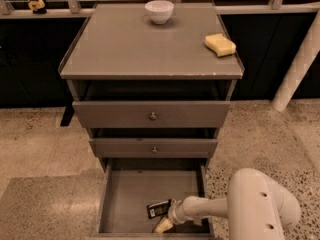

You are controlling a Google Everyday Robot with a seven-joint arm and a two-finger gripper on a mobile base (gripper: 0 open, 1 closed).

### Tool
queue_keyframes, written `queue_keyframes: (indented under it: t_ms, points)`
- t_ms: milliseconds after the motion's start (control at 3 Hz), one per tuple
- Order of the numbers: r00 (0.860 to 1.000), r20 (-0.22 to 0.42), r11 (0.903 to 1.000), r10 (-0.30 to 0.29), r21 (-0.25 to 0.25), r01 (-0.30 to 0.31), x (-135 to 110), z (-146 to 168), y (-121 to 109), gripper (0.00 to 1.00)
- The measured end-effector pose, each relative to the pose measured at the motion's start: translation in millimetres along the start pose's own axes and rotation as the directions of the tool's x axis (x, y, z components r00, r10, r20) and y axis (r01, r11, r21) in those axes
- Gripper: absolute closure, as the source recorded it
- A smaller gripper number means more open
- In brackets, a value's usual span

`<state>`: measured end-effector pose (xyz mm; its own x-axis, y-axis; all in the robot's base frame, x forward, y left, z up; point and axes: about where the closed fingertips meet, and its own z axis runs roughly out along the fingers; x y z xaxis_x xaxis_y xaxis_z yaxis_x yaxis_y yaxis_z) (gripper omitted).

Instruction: Pick rxbar chocolate from bottom drawer and place on counter

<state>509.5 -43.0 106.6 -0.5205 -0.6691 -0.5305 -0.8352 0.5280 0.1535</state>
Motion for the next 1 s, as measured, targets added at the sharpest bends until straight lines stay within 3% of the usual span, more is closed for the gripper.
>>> queue_keyframes:
  t_ms: [667,1000]
  points:
    - [0.999,0.014,0.9995,0.03,0.007,-0.03,-2,8,-4,0.0]
    - [0.999,0.054,0.999,-0.008,0.045,0.006,-18,0,-8,0.0]
